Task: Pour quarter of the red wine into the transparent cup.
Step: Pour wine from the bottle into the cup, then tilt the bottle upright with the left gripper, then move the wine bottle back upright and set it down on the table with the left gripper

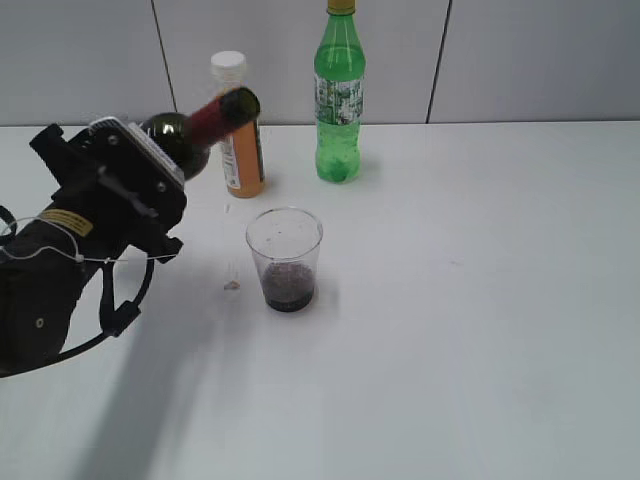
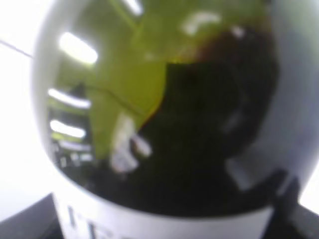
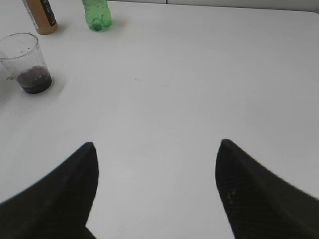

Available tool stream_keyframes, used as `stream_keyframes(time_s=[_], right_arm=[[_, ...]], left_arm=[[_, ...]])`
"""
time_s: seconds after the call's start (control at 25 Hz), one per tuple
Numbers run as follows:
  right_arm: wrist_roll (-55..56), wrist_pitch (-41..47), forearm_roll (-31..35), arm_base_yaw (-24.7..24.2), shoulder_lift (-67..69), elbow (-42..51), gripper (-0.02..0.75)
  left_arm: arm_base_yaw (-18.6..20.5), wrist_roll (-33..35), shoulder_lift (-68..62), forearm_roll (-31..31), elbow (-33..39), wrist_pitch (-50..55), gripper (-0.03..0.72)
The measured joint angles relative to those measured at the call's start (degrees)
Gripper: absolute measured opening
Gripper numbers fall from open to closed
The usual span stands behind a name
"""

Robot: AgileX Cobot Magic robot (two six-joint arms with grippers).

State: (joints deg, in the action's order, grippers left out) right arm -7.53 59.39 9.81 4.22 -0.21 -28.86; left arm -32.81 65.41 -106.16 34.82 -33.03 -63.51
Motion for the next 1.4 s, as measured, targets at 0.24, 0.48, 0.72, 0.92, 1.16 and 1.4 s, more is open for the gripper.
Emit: stream_keyframes(time_s=[0.24,0.48,0.72,0.92,1.16,1.4], right_arm=[[0.0,0.0,0.0,0.0,0.0,0.0,0.585],[-0.09,0.0,0.0,0.0,0.0,0.0,0.585],[-0.09,0.0,0.0,0.0,0.0,0.0,0.585],[-0.01,0.0,0.0,0.0,0.0,0.0,0.585],[-0.01,0.0,0.0,0.0,0.0,0.0,0.585],[-0.07,0.0,0.0,0.0,0.0,0.0,0.585]], left_arm=[[-0.06,-30.88,0.0,-4.92,0.0,0.06,0.555],[-0.06,-36.11,0.0,-4.75,0.0,0.29,0.555],[0.05,-43.61,0.1,-4.07,0.0,1.29,0.555],[3.53,-48.82,0.4,-4.58,-1.41,6.97,0.555],[10.0,-51.99,0.4,-8.41,-7.38,13.73,0.555],[15.75,-57.29,-2.95,-13.93,-12.87,15.28,0.554]])
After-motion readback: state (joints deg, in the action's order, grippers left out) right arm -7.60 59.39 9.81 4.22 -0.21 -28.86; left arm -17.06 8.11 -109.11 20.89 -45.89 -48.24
